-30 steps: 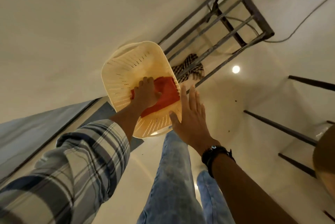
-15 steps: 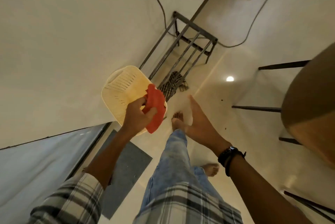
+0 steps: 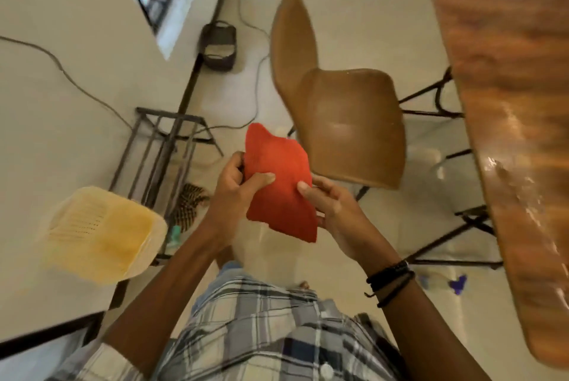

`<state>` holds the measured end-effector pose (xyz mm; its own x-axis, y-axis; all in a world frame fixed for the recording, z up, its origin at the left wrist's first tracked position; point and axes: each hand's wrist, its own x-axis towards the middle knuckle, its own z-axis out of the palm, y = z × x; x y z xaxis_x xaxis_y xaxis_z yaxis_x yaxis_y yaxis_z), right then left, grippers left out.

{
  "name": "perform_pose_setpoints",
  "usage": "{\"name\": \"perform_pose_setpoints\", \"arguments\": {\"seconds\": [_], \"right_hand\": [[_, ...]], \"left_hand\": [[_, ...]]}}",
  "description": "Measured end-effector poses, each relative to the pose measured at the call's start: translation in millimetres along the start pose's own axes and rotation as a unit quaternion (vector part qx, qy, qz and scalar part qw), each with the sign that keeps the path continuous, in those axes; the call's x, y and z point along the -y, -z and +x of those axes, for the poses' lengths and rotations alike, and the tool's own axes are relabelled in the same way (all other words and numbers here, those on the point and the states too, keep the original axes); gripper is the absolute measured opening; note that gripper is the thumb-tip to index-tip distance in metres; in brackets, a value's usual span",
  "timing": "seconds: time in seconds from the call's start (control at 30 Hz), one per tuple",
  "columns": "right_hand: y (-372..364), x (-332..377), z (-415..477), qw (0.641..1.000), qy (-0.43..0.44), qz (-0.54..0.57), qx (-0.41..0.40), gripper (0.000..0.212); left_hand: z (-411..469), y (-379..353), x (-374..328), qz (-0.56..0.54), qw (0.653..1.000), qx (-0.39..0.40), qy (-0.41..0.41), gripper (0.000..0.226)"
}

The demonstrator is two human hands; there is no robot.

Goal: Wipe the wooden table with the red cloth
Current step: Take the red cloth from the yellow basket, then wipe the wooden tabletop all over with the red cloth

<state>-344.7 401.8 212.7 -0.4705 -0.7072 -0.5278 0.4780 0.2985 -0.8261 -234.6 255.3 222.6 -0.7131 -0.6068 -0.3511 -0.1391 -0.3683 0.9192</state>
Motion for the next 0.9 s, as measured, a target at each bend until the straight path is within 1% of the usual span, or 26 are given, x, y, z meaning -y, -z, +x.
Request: {"name": "perform_pose_setpoints", "arguments": {"seconds": [0.07, 0.17, 0.23, 0.3, 0.37, 0.4, 0.43, 0.47, 0.53, 0.57, 0.6, 0.67, 0.7, 0.77, 0.8, 0.83, 0.87, 0.9], "right_hand": [[26.7, 2.3, -25.9, 0.998, 0.015, 0.061, -0.024, 0.042], [59.2, 1.5, -52.5, 0.991, 0.047, 0.101, -0.072, 0.047], [78.3, -0.1, -66.3, 0.982, 0.078, 0.119, -0.124, 0.045], [95.2, -2.4, -75.3, 0.969, 0.111, 0.117, -0.185, 0.044], [110.9, -3.6, -83.3, 0.952, 0.151, 0.063, -0.257, 0.045], [117.9, -3.3, -86.2, 0.941, 0.169, 0.017, -0.293, 0.046], [122.7, -2.8, -88.1, 0.928, 0.182, -0.034, -0.323, 0.048], [127.5, -0.9, -89.9, 0.914, 0.197, -0.078, -0.346, 0.049], [135.0, 1.8, -92.2, 0.894, 0.227, -0.151, -0.355, 0.052], [139.1, 2.6, -92.0, 0.89, 0.241, -0.178, -0.345, 0.055], [142.6, 0.7, -91.9, 0.89, 0.25, -0.191, -0.33, 0.057], [153.3, 1.6, -96.5, 0.896, 0.252, -0.179, -0.319, 0.061], [161.6, 4.2, -100.3, 0.902, 0.244, -0.16, -0.318, 0.061], [178.9, 8.4, -108.2, 0.914, 0.228, -0.069, -0.328, 0.054], [187.2, 7.2, -110.8, 0.902, 0.224, -0.032, -0.367, 0.048], [194.1, 6.2, -112.8, 0.876, 0.212, -0.017, -0.433, 0.042], [202.8, 0.8, -110.6, 0.839, 0.181, -0.04, -0.512, 0.039], [208.8, -3.5, -108.0, 0.807, 0.139, -0.08, -0.569, 0.036]], "left_hand": [[-4.9, -34.9, 4.3, -0.012, 0.998, 0.061, 0.022, 0.05], [-8.6, -77.4, 8.9, 0.003, 0.99, 0.132, 0.056, 0.063], [-6.5, -102.7, 12.6, 0.055, 0.984, 0.158, 0.064, 0.06], [-3.4, -125.8, 15.3, 0.139, 0.976, 0.163, 0.042, 0.051], [0.9, -148.2, 17.5, 0.216, 0.967, 0.139, 0.001, 0.048], [3.0, -158.5, 16.6, 0.225, 0.965, 0.134, -0.011, 0.048], [5.3, -166.6, 14.8, 0.214, 0.965, 0.151, -0.011, 0.049], [7.6, -178.7, 10.4, 0.193, 0.961, 0.197, 0.006, 0.051], [11.9, -205.0, 1.9, 0.146, 0.94, 0.298, 0.078, 0.053], [14.9, -218.1, -0.7, 0.126, 0.931, 0.327, 0.107, 0.053], [17.2, -228.8, -2.0, 0.111, 0.928, 0.334, 0.121, 0.05], [25.3, -253.8, 0.2, 0.111, 0.93, 0.333, 0.108, 0.036], [29.6, -266.2, 2.1, 0.111, 0.933, 0.33, 0.098, 0.027], [39.0, -285.8, 6.1, 0.096, 0.938, 0.317, 0.097, 0.015], [42.9, -295.9, 7.4, 0.089, 0.939, 0.317, 0.098, 0.014], [45.8, -305.4, 7.7, 0.088, 0.938, 0.324, 0.089, 0.013], [46.3, -314.3, 8.6, 0.097, 0.933, 0.339, 0.07, 0.013], [43.2, -322.0, 10.5, 0.115, 0.924, 0.362, 0.048, 0.013]]}}
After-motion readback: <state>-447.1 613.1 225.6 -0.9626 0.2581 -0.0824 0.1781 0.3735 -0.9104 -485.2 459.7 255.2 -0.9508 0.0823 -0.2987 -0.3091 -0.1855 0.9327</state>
